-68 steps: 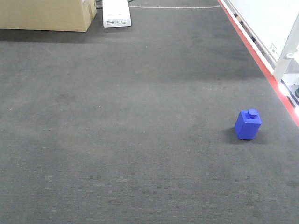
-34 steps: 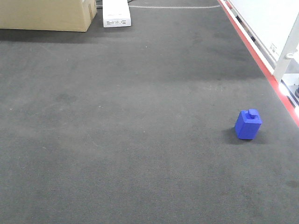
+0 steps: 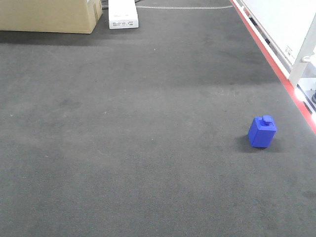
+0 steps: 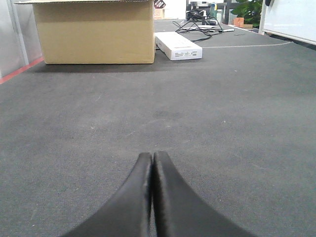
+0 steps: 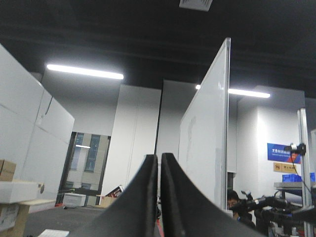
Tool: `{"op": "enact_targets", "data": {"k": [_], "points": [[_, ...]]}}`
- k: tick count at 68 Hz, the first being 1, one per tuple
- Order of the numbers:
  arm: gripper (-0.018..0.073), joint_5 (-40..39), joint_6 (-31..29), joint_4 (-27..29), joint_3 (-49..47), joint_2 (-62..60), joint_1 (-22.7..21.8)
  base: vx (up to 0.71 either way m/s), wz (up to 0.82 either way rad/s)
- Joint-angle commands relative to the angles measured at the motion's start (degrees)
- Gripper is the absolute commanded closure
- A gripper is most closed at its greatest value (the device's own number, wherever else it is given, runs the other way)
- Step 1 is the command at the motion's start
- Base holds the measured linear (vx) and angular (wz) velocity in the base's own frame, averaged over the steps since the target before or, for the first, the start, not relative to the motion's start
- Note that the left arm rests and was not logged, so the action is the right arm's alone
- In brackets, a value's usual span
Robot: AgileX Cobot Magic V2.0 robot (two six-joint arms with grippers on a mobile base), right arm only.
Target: Pour parts from conveyor to right shelf
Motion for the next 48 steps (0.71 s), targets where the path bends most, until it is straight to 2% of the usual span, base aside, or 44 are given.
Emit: {"op": "enact_targets", "data": {"k": [1,11,19,24,36,48], "points": [[0.0565,0.77,0.07,-0.17,-7.17,6.33,-0.26,0.0,0.0],[0.0565,11.99,0.9,-0.12,-16.49,17.0,-0.26,0.0,0.0],[0.0563,16.86,0.9,-0.12,-21.12,26.21,-0.26,0.0,0.0],[0.0561,16.63,0.9,-0.12,-22.26,31.57,-0.26,0.0,0.0],[0.0561,7.95,0.46,-0.33,-22.14,41.34,-0.26,0.0,0.0],[0.0542,8.55,0.61,-0.28,-22.14,46.97,-0.26,0.0,0.0]]}}
